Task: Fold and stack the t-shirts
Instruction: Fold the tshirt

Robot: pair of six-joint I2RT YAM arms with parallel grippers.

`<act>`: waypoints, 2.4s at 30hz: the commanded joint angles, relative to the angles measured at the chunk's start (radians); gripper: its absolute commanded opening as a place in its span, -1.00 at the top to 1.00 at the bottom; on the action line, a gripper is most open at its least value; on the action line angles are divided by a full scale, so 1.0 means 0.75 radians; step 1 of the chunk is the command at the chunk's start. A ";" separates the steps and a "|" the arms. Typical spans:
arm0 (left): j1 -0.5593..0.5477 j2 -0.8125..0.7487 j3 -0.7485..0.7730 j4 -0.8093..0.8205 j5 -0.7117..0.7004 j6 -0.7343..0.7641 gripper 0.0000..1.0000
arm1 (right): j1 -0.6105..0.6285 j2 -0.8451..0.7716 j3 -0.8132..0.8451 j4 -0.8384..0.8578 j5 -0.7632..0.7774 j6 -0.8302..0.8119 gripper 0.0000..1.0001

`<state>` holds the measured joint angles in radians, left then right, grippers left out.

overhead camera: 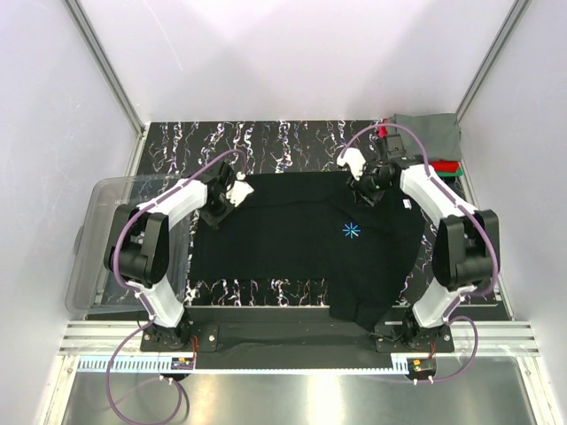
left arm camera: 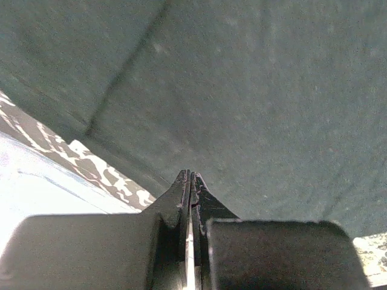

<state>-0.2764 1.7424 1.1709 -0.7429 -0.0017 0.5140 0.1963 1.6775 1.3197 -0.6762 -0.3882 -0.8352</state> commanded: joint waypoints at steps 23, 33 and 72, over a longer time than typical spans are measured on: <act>0.000 -0.006 -0.046 0.027 0.045 -0.049 1.00 | 0.104 0.434 0.188 -0.140 0.139 -0.212 0.29; 0.000 0.023 -0.052 0.031 0.064 -0.066 1.00 | 0.100 0.428 0.212 -0.009 0.245 -0.216 0.23; -0.004 0.058 -0.033 0.037 0.105 -0.078 1.00 | 0.084 0.199 0.102 0.192 0.297 -0.234 0.32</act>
<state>-0.2764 1.7763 1.1122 -0.7387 0.0471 0.4648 0.2619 1.8816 1.4261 -0.5434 -0.1444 -0.9890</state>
